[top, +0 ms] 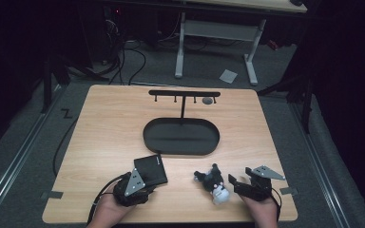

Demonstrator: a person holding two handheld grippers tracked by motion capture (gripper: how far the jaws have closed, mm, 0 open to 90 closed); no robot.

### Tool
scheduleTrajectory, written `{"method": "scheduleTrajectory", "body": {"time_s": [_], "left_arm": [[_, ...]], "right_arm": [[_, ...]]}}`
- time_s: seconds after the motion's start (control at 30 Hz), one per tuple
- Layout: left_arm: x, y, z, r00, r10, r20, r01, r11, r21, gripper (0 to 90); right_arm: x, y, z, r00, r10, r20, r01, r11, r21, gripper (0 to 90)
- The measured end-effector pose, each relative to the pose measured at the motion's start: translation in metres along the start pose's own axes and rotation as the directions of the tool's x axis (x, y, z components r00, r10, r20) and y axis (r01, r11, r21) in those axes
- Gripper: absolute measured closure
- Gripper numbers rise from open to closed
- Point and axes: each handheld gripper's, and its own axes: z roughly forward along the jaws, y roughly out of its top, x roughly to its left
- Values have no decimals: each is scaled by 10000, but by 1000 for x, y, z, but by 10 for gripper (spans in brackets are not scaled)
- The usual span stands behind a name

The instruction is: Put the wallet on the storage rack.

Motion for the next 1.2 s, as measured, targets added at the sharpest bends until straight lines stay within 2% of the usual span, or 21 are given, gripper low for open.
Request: {"method": "scheduleTrajectory", "body": {"time_s": [0.07,0.13,0.17,0.2,0.23,0.33,0.37,0.77,1.0,1.1,1.2], "left_arm": [[-1,0,0,9999,111,-87,-111,9999,13,445],[-5,-1,2,9972,578,-467,-571,9982,167,475],[-5,-1,2,9972,578,-467,-571,9982,167,486],[-8,-1,2,9935,900,-701,-887,9958,211,491],[-8,-1,2,9927,950,-743,-936,9954,211,499],[-8,-1,2,9939,877,-662,-867,9961,181,557],[-8,-2,1,9961,693,-549,-687,9975,136,581],[-8,-1,0,9970,630,-453,-631,9980,-14,737],[-9,1,-4,9946,811,-643,-826,9964,-209,777],[-8,2,-7,9948,749,-694,-778,9962,-394,785],[-5,2,-12,9958,500,-772,-549,9964,-640,791]], "right_arm": [[0,0,0,10000,9,4,-9,10000,2,193],[0,0,0,9999,118,32,-118,9999,13,195],[0,0,0,9999,118,32,-118,9999,13,195],[0,0,0,9999,157,29,-157,9999,0,196],[-1,0,0,9999,122,25,-122,9999,-18,198],[-1,-1,-1,9999,158,-3,-158,9999,-27,200],[-2,-1,-1,9998,193,-10,-193,9998,-33,202],[-2,-1,-2,9996,266,-81,-267,9996,-46,211],[-3,-1,-3,9996,281,-63,-282,9996,-89,215],[-4,-1,-3,9996,291,-57,-292,9995,-94,217],[-4,-1,-3,9996,293,-61,-294,9995,-104,218]]}}
